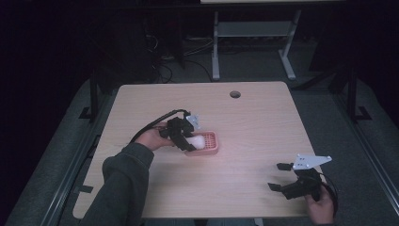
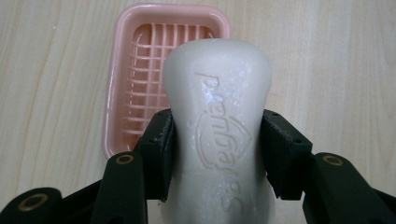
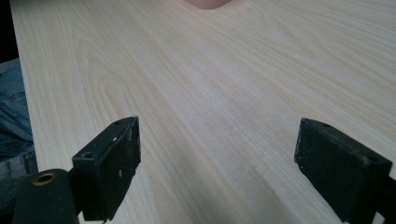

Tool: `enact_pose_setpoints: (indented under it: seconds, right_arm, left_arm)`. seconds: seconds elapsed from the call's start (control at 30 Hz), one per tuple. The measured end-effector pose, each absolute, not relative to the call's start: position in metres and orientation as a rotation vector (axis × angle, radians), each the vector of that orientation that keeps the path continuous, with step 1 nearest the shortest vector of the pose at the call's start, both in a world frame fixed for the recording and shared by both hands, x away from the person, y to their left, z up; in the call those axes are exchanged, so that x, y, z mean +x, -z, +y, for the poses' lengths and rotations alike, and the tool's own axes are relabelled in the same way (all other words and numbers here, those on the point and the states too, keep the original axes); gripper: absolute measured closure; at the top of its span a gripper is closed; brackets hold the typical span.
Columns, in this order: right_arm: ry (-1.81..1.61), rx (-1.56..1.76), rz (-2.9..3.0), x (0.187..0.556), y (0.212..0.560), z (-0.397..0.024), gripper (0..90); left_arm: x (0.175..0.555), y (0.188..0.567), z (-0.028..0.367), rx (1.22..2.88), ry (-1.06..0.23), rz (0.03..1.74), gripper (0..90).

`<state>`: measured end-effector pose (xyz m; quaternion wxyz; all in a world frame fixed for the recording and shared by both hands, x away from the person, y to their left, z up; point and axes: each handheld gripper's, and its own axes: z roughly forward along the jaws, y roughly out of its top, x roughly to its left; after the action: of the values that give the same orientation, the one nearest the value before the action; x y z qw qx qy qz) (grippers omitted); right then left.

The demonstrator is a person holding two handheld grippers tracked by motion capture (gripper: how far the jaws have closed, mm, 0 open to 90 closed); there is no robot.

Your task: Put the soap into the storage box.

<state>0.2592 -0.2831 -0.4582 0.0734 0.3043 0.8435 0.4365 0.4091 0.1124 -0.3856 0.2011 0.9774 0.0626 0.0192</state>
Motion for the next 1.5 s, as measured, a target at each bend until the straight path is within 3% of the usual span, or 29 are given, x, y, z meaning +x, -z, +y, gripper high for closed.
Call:
enact_pose_setpoints:
  seconds: [1.0, 1.5]
  right_arm:
    - [-1.317, 0.911, 2.524, 0.258, 0.458, -0.284, 14.2]
    - [-1.318, 0.903, 2.526, 0.258, 0.458, -0.285, 14.1]
  left_arm:
    - [0.432, 0.392, 0.086, 2.731, -0.069, 0.189, 49.4]
    - [0.443, 0.413, 0.080, 2.764, -0.042, 0.223, 49.3]
